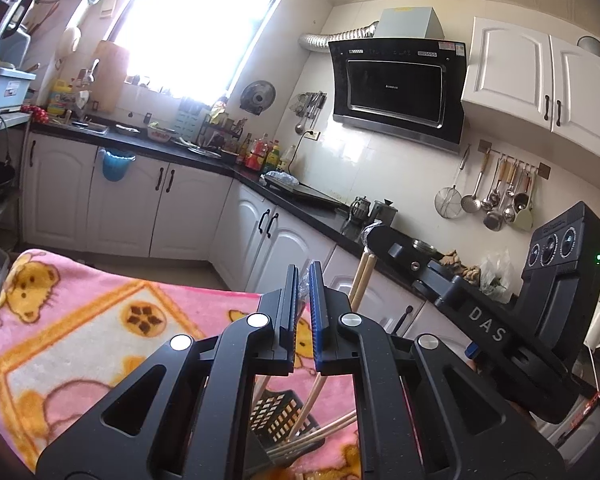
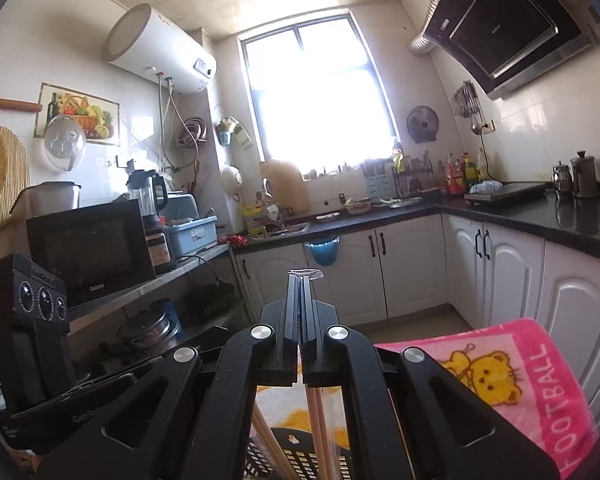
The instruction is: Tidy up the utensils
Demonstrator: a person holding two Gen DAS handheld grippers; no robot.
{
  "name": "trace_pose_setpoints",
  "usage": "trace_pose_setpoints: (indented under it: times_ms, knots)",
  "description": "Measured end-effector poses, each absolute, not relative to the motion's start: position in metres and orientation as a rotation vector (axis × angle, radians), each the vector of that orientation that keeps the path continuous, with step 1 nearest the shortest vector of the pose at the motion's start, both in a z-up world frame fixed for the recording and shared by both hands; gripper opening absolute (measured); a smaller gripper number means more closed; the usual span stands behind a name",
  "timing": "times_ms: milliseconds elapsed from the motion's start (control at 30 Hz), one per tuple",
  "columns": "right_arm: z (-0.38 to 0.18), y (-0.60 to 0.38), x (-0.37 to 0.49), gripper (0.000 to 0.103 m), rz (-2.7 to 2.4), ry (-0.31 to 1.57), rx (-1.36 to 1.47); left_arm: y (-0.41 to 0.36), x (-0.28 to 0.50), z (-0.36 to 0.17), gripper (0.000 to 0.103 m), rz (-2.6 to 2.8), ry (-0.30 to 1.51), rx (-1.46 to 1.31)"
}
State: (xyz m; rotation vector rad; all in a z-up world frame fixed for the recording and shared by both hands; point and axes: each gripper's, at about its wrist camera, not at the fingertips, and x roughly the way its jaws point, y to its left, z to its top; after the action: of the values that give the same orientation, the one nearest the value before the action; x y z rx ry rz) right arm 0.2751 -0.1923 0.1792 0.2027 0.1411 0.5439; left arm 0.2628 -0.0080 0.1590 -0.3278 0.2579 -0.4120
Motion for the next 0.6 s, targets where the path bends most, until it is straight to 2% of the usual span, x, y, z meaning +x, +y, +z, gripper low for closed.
trace_pose_setpoints:
  times_ms: [600]
  knots:
    - [0.128, -0.203, 0.272, 0.002, 0.466, 0.255, 0.202, -0.018, 0.266, 0.114, 0.003, -0.401, 0.353, -0.312]
